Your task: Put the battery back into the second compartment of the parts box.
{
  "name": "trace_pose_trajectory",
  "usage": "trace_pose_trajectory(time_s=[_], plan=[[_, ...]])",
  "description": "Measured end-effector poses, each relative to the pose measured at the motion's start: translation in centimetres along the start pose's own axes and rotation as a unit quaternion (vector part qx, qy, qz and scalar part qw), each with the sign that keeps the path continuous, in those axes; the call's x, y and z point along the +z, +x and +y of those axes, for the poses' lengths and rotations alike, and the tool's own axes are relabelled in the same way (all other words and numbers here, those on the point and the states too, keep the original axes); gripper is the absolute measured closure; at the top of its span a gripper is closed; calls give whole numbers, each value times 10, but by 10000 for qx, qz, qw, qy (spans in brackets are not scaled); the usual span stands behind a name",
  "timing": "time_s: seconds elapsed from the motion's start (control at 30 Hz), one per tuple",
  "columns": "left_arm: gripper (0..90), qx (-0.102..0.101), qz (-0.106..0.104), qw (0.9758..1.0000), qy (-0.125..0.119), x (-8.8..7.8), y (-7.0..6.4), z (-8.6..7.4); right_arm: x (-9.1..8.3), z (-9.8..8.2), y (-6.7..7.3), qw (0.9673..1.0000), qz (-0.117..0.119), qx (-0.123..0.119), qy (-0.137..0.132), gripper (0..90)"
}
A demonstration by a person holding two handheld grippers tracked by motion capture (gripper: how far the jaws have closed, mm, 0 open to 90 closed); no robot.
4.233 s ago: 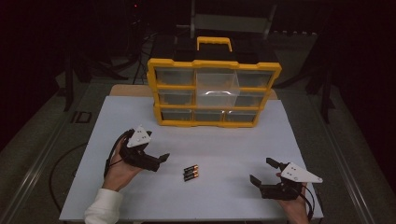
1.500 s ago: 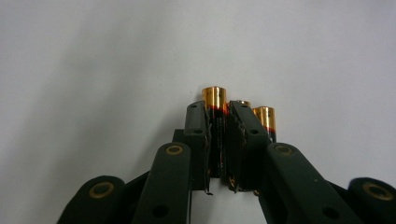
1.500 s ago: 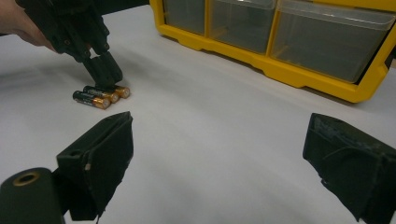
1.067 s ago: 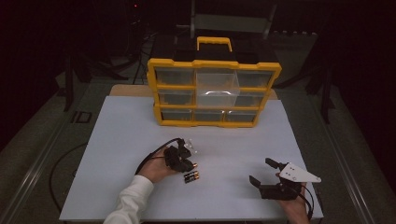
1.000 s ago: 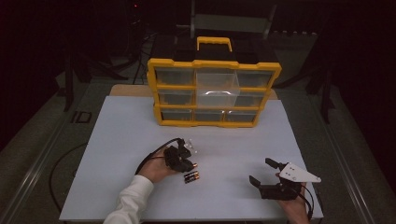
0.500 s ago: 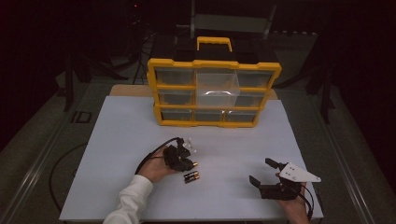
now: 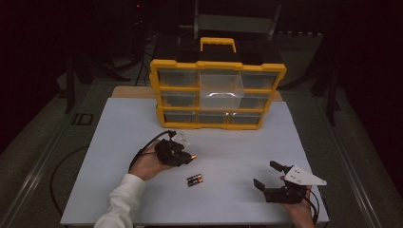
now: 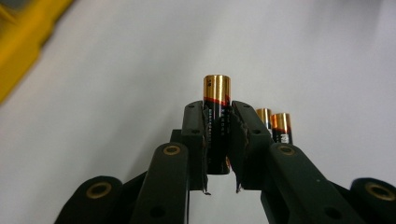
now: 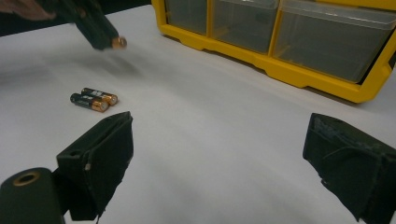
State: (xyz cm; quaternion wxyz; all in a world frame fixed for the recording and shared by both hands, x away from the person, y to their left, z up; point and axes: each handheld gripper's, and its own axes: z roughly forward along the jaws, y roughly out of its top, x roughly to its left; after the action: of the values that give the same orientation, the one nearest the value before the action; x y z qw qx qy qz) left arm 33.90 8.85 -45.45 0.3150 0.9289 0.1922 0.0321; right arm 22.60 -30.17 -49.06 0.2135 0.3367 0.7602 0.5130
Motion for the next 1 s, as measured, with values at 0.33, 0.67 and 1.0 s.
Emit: trace_pose_trajectory(time_s=[0.33,0.67,1.0], plan=[[777,-23,244,9990,-380,-43,12,11,0,0,0,10000,-2,5,-12,86],[777,0,375,9970,-680,-77,20,26,0,0,0,10000,-9,19,-28,85],[777,121,451,9952,-864,-102,25,47,0,0,-1,10000,3,23,-27,85]])
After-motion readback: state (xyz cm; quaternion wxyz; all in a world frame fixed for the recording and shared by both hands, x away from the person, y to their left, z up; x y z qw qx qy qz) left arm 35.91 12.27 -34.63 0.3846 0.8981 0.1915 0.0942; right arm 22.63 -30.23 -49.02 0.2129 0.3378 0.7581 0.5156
